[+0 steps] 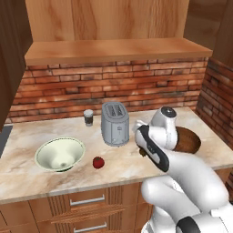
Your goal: Pick both bowls and place them on the counter. Then place the tomato in one bowl and place the sweet potato in the other bowl.
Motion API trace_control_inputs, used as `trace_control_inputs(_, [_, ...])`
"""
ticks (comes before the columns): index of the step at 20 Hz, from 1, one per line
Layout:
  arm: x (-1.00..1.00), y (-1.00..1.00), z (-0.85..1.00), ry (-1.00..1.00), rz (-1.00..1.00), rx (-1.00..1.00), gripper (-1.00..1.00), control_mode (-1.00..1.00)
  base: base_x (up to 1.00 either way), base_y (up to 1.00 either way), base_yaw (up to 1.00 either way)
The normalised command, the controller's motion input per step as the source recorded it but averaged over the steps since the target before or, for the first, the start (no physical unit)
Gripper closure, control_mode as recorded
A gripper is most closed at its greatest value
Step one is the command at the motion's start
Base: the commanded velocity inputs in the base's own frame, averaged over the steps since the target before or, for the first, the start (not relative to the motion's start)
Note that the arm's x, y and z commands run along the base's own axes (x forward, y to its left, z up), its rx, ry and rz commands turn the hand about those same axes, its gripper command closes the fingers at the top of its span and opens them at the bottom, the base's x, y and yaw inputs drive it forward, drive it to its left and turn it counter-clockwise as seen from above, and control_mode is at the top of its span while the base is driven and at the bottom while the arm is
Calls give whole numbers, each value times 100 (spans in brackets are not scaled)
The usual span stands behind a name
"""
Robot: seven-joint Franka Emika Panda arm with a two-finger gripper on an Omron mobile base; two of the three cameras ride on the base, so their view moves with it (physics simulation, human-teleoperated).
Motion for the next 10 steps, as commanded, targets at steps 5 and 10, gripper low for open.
trace_control_inputs(5, [17, 3, -21, 2, 0, -2, -100, -100, 0, 0, 0])
trace_control_inputs(10, [15, 4, -16, 4, -2, 0, -100, -100, 0, 0, 0])
